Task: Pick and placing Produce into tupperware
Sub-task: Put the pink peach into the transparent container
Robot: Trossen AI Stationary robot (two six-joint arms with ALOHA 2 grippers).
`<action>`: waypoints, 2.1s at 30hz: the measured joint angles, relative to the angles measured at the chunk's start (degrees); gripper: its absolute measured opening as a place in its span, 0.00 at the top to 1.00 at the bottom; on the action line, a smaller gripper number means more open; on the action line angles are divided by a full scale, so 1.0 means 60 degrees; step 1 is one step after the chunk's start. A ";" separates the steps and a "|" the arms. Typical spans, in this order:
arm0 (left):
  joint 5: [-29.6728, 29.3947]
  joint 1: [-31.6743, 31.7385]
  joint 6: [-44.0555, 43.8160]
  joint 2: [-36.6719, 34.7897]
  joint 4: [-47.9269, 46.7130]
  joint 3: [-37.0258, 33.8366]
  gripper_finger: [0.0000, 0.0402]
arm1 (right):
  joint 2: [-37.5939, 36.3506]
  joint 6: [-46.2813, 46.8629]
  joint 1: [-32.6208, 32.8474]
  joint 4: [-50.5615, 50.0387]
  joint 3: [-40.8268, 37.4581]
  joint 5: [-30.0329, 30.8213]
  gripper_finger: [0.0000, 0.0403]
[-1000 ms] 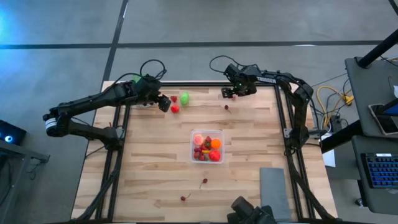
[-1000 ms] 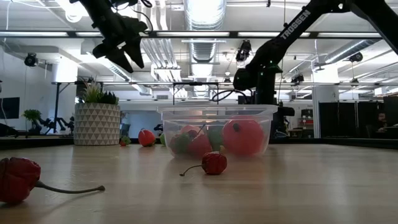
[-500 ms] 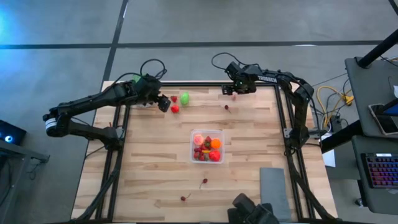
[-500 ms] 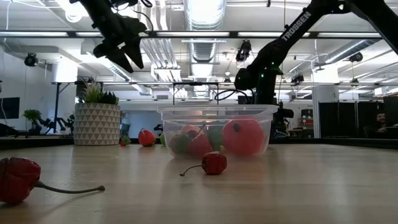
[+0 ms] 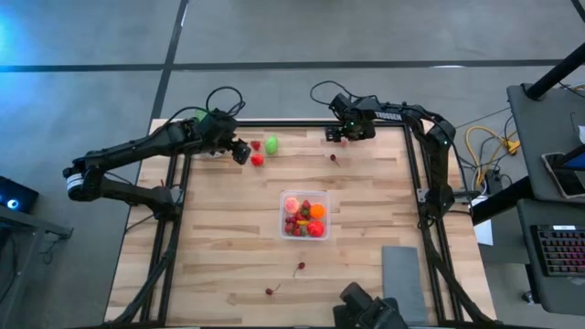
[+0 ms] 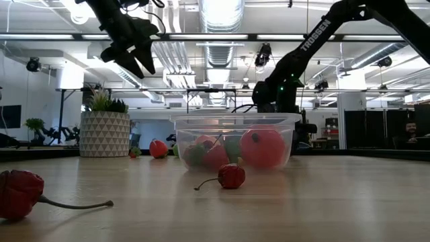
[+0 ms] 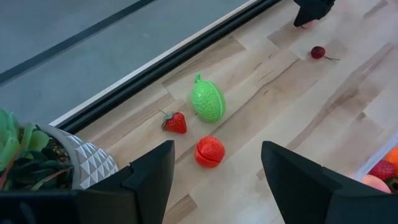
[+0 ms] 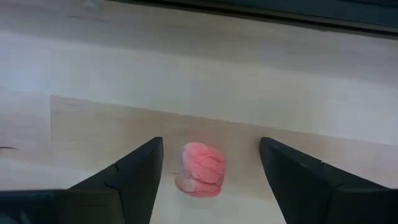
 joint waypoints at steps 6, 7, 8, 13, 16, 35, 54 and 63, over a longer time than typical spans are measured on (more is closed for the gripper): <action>0.0000 0.0000 -0.0007 0.0007 -0.0014 0.0000 0.44 | -0.0010 -0.0004 -0.0002 -0.0068 -0.0004 -0.0129 0.37; 0.0000 0.0000 -0.0007 0.0007 -0.0011 0.0000 0.44 | -0.0012 -0.0002 0.0029 -0.0071 -0.0004 -0.0188 0.38; 0.0000 0.0000 -0.0007 0.0010 -0.0011 0.0000 0.44 | -0.0016 0.0001 0.0088 -0.0074 -0.0004 -0.0211 0.39; -0.0001 0.0000 -0.0012 0.0029 -0.0004 0.0000 0.44 | -0.0016 0.0002 0.0311 -0.0068 -0.0004 -0.0220 0.48; -0.0002 0.0000 -0.0016 0.0029 0.0011 0.0000 0.44 | -0.0016 0.0005 0.0356 -0.0078 -0.0004 -0.0210 0.52; -0.0007 0.0000 -0.0004 0.0029 -0.0003 0.0000 0.44 | 0.0039 -0.0275 0.0353 -0.0076 -0.0011 0.0126 0.69; -0.0087 0.0000 0.0079 0.0029 -0.0018 -0.0011 0.44 | -0.3049 -0.3472 0.2819 -0.0682 -0.0021 -0.3543 0.70; -0.0087 -0.0004 0.0831 0.0029 0.0001 -0.0066 0.44 | -0.3645 -0.4057 0.5827 -0.0648 -0.0168 -0.2667 0.66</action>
